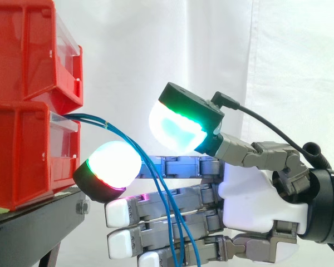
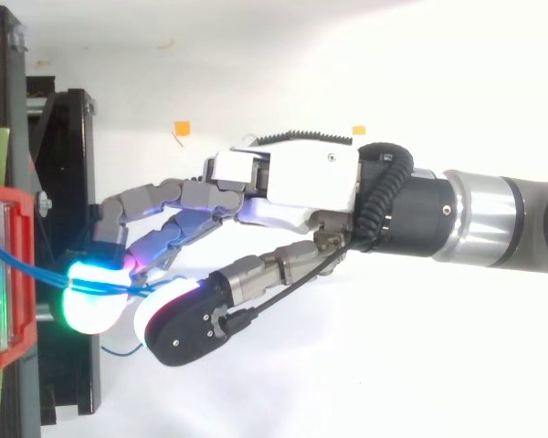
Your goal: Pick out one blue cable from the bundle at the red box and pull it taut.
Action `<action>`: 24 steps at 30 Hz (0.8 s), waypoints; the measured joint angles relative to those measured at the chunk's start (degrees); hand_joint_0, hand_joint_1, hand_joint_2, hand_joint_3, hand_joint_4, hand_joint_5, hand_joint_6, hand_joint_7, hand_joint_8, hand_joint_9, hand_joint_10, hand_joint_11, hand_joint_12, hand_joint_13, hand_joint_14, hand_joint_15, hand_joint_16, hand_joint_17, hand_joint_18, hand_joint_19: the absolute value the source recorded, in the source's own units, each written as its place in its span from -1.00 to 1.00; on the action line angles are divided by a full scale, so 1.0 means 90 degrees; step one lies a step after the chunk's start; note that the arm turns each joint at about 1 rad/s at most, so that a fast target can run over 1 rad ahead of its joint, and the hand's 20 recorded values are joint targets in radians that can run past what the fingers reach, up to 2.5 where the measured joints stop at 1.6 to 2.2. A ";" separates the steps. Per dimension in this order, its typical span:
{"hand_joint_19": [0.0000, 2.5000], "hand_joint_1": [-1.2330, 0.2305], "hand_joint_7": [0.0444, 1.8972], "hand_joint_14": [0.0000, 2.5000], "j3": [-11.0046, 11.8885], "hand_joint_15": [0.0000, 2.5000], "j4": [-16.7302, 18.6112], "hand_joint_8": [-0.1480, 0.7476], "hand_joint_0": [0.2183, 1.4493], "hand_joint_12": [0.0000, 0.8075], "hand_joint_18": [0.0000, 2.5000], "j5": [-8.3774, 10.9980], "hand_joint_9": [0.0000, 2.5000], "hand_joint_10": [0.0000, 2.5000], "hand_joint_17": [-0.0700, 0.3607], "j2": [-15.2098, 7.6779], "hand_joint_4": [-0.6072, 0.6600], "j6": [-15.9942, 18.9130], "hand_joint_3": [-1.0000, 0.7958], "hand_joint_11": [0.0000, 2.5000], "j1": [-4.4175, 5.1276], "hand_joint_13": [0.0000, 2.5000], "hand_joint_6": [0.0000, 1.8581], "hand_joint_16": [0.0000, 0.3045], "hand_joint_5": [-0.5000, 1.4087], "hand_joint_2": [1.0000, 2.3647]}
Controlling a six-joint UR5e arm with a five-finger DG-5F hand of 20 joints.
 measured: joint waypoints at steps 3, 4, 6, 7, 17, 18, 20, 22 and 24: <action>-0.38 -0.05 0.20 -0.98 0.0004 -0.55 -0.0005 -0.19 -0.39 -0.25 -0.61 -0.0004 -0.46 -0.98 -0.21 0.0000 0.10 -0.0001 -0.31 -0.51 -0.0004 -0.45 -0.46 -0.71 -0.62 -0.98; -0.39 -0.05 0.20 -0.98 0.0009 -0.54 -0.0006 -0.18 -0.39 -0.24 -0.61 -0.0004 -0.46 -0.98 -0.20 0.0000 0.10 -0.0002 -0.31 -0.51 -0.0007 -0.45 -0.46 -0.70 -0.62 -0.98; -0.38 -0.04 0.22 -0.98 0.0020 -0.54 -0.0012 -0.19 -0.39 -0.25 -0.60 -0.0008 -0.46 -0.98 -0.21 0.0000 0.10 -0.0005 -0.31 -0.51 -0.0018 -0.45 -0.46 -0.70 -0.62 -0.98; -0.38 -0.04 0.26 -0.98 0.0024 -0.55 -0.0015 -0.19 -0.39 -0.25 -0.60 -0.0009 -0.46 -0.98 -0.21 0.0000 0.09 -0.0006 -0.31 -0.51 -0.0023 -0.45 -0.46 -0.70 -0.61 -0.98; -0.38 -0.05 0.13 -0.98 0.0094 -0.54 -0.0097 -0.20 -0.36 -0.25 -0.59 -0.0061 -0.45 -0.98 -0.21 0.0000 0.07 -0.0014 -0.23 -0.51 -0.0064 -0.44 -0.36 -0.71 -0.63 -0.98; -0.39 -0.06 0.10 -0.98 0.0099 -0.54 -0.0100 -0.19 -0.36 -0.25 -0.59 -0.0062 -0.45 -0.98 -0.20 0.0000 0.06 -0.0014 -0.23 -0.51 -0.0064 -0.44 -0.33 -0.70 -0.63 -0.98; -0.39 -0.07 0.05 -0.98 0.0112 -0.55 -0.0103 -0.20 -0.36 -0.25 -0.59 -0.0063 -0.45 -0.98 -0.20 0.0000 0.07 -0.0017 -0.23 -0.50 -0.0061 -0.44 -0.30 -0.70 -0.63 -0.97; -0.39 -0.07 -0.01 -0.98 0.0121 -0.54 -0.0104 -0.18 -0.37 -0.25 -0.58 -0.0063 -0.45 -0.98 -0.20 0.0000 0.06 -0.0018 -0.25 -0.50 -0.0061 -0.44 -0.26 -0.70 -0.64 -0.98; -0.39 -0.05 -0.05 -0.98 0.0126 -0.55 -0.0105 -0.17 -0.38 -0.25 -0.58 -0.0064 -0.45 -0.98 -0.20 0.0000 0.07 -0.0022 -0.27 -0.50 -0.0060 -0.43 -0.24 -0.70 -0.64 -0.98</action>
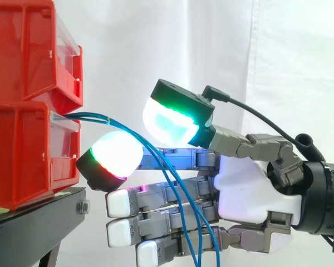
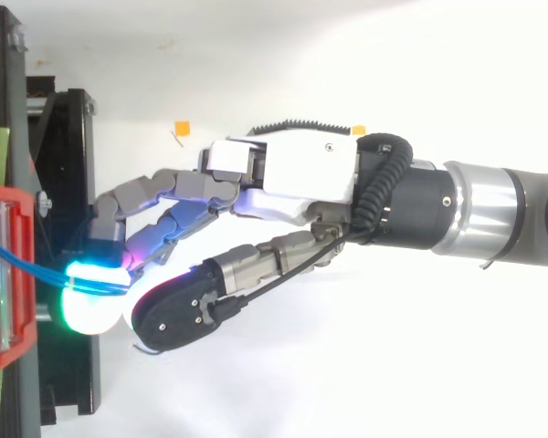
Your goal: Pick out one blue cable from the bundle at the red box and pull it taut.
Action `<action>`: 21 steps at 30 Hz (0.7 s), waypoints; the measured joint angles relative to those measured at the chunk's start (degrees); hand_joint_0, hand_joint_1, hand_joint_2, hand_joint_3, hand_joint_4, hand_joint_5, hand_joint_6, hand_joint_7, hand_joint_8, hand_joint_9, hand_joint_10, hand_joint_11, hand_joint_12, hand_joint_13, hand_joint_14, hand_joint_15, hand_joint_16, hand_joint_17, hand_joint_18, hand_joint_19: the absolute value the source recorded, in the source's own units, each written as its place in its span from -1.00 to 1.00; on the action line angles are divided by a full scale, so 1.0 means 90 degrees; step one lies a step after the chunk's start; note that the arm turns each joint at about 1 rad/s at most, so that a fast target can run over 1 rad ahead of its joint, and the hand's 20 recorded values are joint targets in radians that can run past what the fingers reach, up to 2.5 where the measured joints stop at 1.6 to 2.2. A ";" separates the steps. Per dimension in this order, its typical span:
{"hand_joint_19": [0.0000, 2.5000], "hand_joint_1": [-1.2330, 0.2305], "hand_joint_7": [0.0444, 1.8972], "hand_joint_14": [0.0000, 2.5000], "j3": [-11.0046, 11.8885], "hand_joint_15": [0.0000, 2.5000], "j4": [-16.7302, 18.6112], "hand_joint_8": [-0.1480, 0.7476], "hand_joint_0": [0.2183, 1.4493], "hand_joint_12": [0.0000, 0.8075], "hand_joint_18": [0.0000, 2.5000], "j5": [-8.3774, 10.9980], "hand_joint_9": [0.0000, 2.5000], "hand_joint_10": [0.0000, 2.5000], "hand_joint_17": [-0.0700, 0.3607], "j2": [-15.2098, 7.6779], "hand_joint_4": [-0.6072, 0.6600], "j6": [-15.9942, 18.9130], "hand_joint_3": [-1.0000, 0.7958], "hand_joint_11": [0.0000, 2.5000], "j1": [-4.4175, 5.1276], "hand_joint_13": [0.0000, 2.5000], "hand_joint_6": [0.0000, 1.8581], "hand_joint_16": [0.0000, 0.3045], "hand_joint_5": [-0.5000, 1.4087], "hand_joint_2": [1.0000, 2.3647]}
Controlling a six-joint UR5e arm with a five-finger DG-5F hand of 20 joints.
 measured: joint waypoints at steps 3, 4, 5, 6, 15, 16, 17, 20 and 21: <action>-0.38 -0.01 -0.08 -0.98 0.0002 -0.54 0.0000 -0.17 -0.40 -0.24 -0.58 0.0000 -0.44 -0.98 -0.20 0.0000 0.09 -0.0005 -0.31 -0.50 -0.0002 -0.43 -0.22 -0.70 -0.65 -0.98; -0.38 0.00 -0.09 -0.98 0.0002 -0.54 0.0000 -0.17 -0.41 -0.23 -0.58 0.0000 -0.44 -0.98 -0.20 0.0000 0.08 -0.0005 -0.32 -0.50 -0.0002 -0.43 -0.22 -0.70 -0.65 -0.98; -0.38 0.02 -0.10 -0.98 0.0005 -0.54 -0.0003 -0.16 -0.42 -0.24 -0.58 0.0000 -0.44 -0.98 -0.20 0.0000 0.09 -0.0006 -0.33 -0.51 -0.0002 -0.42 -0.21 -0.70 -0.64 -0.99; -0.38 0.04 -0.10 -0.98 0.0009 -0.54 -0.0004 -0.16 -0.42 -0.24 -0.58 0.0000 -0.43 -0.98 -0.20 0.0000 0.10 -0.0006 -0.34 -0.50 -0.0001 -0.42 -0.21 -0.70 -0.64 -0.99; -0.38 0.05 -0.19 -0.98 0.0035 -0.53 -0.0045 -0.15 -0.38 -0.23 -0.56 0.0000 -0.41 -0.98 -0.20 0.0000 0.06 -0.0007 -0.20 -0.49 -0.0007 -0.41 -0.11 -0.70 -0.65 -0.97; -0.37 0.04 -0.19 -0.98 0.0038 -0.54 -0.0046 -0.14 -0.39 -0.23 -0.56 0.0000 -0.41 -0.98 -0.20 0.0000 0.06 -0.0007 -0.18 -0.50 -0.0007 -0.41 -0.10 -0.70 -0.65 -0.97; -0.37 0.02 -0.20 -0.98 0.0041 -0.54 -0.0047 -0.15 -0.39 -0.23 -0.56 0.0000 -0.41 -0.98 -0.19 0.0000 0.06 -0.0007 -0.17 -0.49 -0.0007 -0.41 -0.09 -0.70 -0.65 -0.97; -0.37 -0.10 -0.19 -0.98 0.0043 -0.53 -0.0049 -0.15 -0.40 -0.23 -0.56 0.0000 -0.42 -0.98 -0.19 0.0000 0.07 -0.0008 -0.11 -0.48 -0.0008 -0.40 -0.07 -0.70 -0.66 -0.97; -0.38 -0.12 -0.18 -0.98 0.0044 -0.53 -0.0049 -0.15 -0.40 -0.23 -0.56 0.0000 -0.42 -0.98 -0.19 0.0000 0.07 -0.0010 -0.09 -0.48 -0.0008 -0.40 -0.07 -0.69 -0.66 -0.97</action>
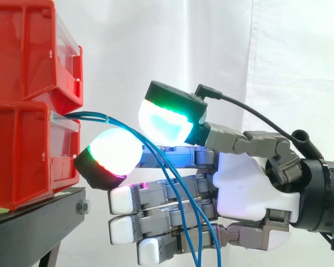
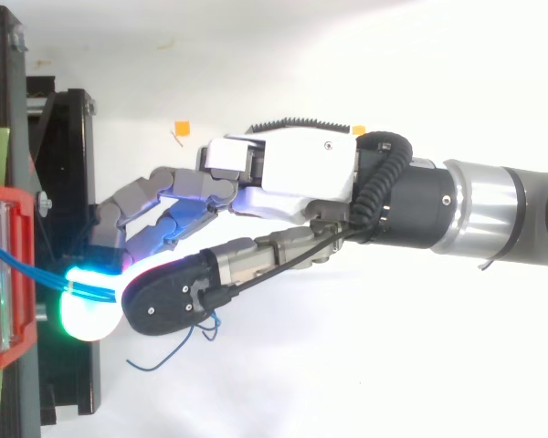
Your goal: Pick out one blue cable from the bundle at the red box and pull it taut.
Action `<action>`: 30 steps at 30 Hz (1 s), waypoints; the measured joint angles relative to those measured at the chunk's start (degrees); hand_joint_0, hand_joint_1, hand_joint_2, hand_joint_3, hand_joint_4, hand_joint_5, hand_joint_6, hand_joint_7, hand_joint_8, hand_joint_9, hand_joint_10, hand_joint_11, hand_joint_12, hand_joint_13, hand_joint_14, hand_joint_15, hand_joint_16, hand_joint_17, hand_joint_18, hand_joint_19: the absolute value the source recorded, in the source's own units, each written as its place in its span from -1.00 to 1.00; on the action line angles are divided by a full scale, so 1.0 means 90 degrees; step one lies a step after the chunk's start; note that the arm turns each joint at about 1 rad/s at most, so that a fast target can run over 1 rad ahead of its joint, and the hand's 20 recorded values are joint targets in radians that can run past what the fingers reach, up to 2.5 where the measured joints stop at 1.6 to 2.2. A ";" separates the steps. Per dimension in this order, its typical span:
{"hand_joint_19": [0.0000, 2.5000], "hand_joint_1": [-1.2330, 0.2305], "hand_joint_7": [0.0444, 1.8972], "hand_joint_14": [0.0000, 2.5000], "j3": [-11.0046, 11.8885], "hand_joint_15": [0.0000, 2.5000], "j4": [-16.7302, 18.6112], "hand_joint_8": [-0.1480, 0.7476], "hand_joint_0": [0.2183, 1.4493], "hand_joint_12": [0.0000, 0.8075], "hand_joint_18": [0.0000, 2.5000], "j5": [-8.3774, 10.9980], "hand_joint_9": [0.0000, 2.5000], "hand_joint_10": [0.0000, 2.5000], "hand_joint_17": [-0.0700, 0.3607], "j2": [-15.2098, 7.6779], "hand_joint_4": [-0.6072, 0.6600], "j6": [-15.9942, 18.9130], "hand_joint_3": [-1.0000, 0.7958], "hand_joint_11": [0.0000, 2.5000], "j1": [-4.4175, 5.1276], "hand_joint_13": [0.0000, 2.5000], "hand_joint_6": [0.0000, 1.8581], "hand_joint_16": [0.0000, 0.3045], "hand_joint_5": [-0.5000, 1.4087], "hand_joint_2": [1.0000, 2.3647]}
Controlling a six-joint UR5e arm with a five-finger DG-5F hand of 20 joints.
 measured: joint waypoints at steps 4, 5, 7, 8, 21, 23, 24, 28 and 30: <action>-0.37 -0.14 -0.22 -0.98 0.0003 -0.53 0.0000 -0.15 -0.40 -0.23 -0.55 0.0000 -0.42 -0.98 -0.19 0.0000 0.06 -0.0009 -0.07 -0.47 0.0000 -0.40 -0.04 -0.70 -0.66 -0.97; -0.38 -0.15 -0.22 -0.98 0.0004 -0.53 0.0000 -0.15 -0.40 -0.24 -0.55 0.0000 -0.42 -0.98 -0.19 0.0000 0.06 -0.0012 -0.07 -0.48 0.0000 -0.40 -0.04 -0.69 -0.67 -0.97; -0.38 -0.17 -0.22 -0.98 0.0007 -0.53 0.0000 -0.15 -0.40 -0.23 -0.55 0.0000 -0.42 -0.98 -0.19 0.0000 0.04 -0.0014 -0.06 -0.47 0.0000 -0.40 -0.04 -0.69 -0.67 -0.97; -0.38 -0.17 -0.22 -0.98 0.0010 -0.53 -0.0001 -0.15 -0.39 -0.24 -0.54 0.0000 -0.42 -0.98 -0.19 0.0000 0.02 -0.0015 -0.06 -0.46 -0.0001 -0.40 -0.04 -0.69 -0.67 -0.97; -0.38 -0.23 -0.31 -0.98 0.0027 -0.51 -0.0067 -0.16 -0.37 -0.24 -0.51 -0.0039 -0.39 -0.98 -0.19 0.0001 0.05 -0.0017 -0.32 -0.45 0.0000 -0.37 0.00 -0.70 -0.67 -0.98; -0.38 -0.17 -0.31 -0.98 0.0027 -0.52 -0.0106 -0.16 -0.38 -0.24 -0.50 -0.0058 -0.38 -0.98 -0.19 0.0000 0.06 -0.0017 -0.41 -0.44 0.0000 -0.36 -0.01 -0.70 -0.67 -1.00; -0.38 -0.16 -0.30 -0.98 0.0027 -0.52 -0.0120 -0.16 -0.39 -0.23 -0.50 -0.0064 -0.37 -0.98 -0.19 0.0000 0.06 -0.0017 -0.42 -0.45 0.0001 -0.36 -0.02 -0.70 -0.66 -1.00; -0.38 -0.12 -0.28 -0.98 0.0033 -0.51 -0.0151 -0.15 -0.43 -0.22 -0.50 -0.0076 -0.35 -0.98 -0.19 0.0000 0.06 -0.0017 -0.44 -0.44 0.0006 -0.35 -0.03 -0.69 -0.65 -1.00; -0.38 -0.12 -0.26 -0.98 0.0036 -0.51 -0.0154 -0.15 -0.43 -0.22 -0.50 -0.0077 -0.34 -0.98 -0.19 0.0000 0.06 -0.0017 -0.44 -0.43 0.0005 -0.35 -0.03 -0.69 -0.64 -1.00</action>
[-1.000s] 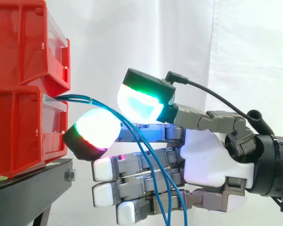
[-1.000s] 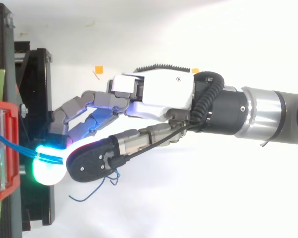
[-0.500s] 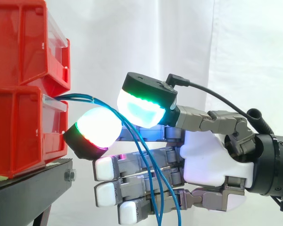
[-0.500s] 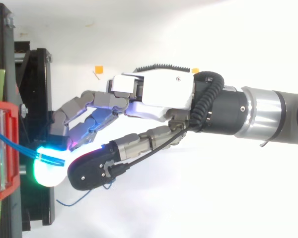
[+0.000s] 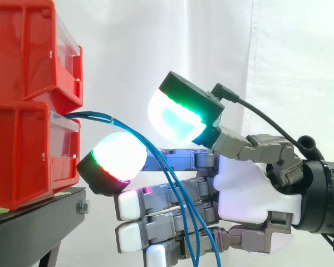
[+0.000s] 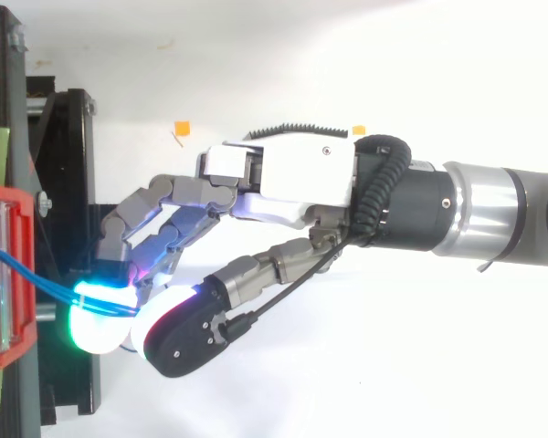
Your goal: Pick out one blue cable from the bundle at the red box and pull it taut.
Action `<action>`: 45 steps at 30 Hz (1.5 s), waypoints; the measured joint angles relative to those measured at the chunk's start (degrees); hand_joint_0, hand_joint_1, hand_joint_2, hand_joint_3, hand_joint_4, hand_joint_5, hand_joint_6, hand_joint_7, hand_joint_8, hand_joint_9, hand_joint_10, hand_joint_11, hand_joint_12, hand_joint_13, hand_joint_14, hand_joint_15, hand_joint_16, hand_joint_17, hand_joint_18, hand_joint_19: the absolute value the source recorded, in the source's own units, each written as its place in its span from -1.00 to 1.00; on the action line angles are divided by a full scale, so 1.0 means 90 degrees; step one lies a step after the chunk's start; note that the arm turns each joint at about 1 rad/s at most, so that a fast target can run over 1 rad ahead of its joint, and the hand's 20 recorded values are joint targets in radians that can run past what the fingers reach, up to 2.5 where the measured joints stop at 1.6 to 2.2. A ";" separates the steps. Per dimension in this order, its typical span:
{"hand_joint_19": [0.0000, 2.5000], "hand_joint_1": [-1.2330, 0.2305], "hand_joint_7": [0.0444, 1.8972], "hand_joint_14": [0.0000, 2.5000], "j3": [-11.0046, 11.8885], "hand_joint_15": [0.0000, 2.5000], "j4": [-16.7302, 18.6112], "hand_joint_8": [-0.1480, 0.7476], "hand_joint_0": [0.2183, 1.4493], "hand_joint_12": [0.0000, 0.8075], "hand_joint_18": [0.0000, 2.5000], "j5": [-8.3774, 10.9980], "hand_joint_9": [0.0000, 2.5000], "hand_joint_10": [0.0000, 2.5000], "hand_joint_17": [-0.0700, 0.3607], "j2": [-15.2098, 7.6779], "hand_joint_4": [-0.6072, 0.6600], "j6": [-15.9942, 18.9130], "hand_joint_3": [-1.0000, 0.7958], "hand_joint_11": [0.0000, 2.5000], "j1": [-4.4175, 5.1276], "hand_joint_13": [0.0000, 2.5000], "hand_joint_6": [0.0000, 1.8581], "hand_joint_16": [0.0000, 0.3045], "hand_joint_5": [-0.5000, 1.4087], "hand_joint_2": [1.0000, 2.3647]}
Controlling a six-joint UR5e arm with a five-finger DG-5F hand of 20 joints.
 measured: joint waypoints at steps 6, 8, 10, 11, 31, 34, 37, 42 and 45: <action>-0.38 -0.22 -0.22 -0.98 0.0023 -0.51 -0.0010 -0.17 -0.36 -0.24 -0.48 0.0001 -0.32 -0.98 -0.20 0.0000 -0.03 0.0000 -0.26 -0.44 -0.0001 -0.34 0.01 -0.70 -0.63 -0.98; -0.38 -0.25 -0.23 -0.98 0.0033 -0.51 -0.0014 -0.16 -0.36 -0.23 -0.48 0.0002 -0.32 -0.98 -0.20 0.0000 -0.06 0.0000 -0.19 -0.43 -0.0003 -0.34 0.02 -0.70 -0.63 -0.97; -0.38 -0.27 -0.20 -0.98 0.0038 -0.51 -0.0023 -0.15 -0.36 -0.23 -0.48 0.0002 -0.32 -0.98 -0.20 0.0000 -0.09 0.0000 -0.13 -0.43 -0.0004 -0.34 0.03 -0.70 -0.63 -0.97; -0.38 -0.27 -0.20 -0.98 0.0043 -0.51 -0.0035 -0.16 -0.37 -0.24 -0.48 0.0001 -0.31 -0.98 -0.20 0.0000 -0.11 0.0000 -0.12 -0.43 -0.0006 -0.34 0.03 -0.70 -0.63 -0.97; -0.40 -0.29 -0.18 -0.98 0.0165 -0.51 -0.0396 -0.16 -0.29 -0.23 -0.46 -0.0027 -0.32 -0.98 -0.20 0.0004 -0.16 0.0022 -0.21 -0.43 -0.0043 -0.33 0.03 -0.70 -0.64 -0.97; -0.40 -0.29 -0.18 -0.98 0.0168 -0.52 -0.0447 -0.16 -0.27 -0.23 -0.45 -0.0083 -0.33 -0.98 -0.20 0.0009 -0.18 0.0051 -0.23 -0.42 -0.0060 -0.33 0.03 -0.70 -0.64 -0.98; -0.40 -0.33 -0.16 -0.98 0.0171 -0.52 -0.0537 -0.17 -0.23 -0.23 -0.44 -0.0180 -0.33 -0.98 -0.19 0.0058 -0.24 0.0066 -0.28 -0.42 -0.0081 -0.33 0.04 -0.70 -0.64 -0.98; -0.41 -0.35 -0.11 -0.98 0.0172 -0.53 -0.0852 -0.17 -0.18 -0.24 -0.42 -0.0293 -0.32 -0.98 -0.20 0.0271 -0.32 0.0019 -0.36 -0.42 -0.0096 -0.32 0.04 -0.70 -0.65 -0.99; -0.41 -0.37 -0.07 -0.98 0.0172 -0.53 -0.1201 -0.18 -0.16 -0.24 -0.41 -0.0315 -0.31 -0.98 -0.20 0.0419 -0.36 -0.0041 -0.41 -0.42 -0.0103 -0.32 0.04 -0.70 -0.65 -1.00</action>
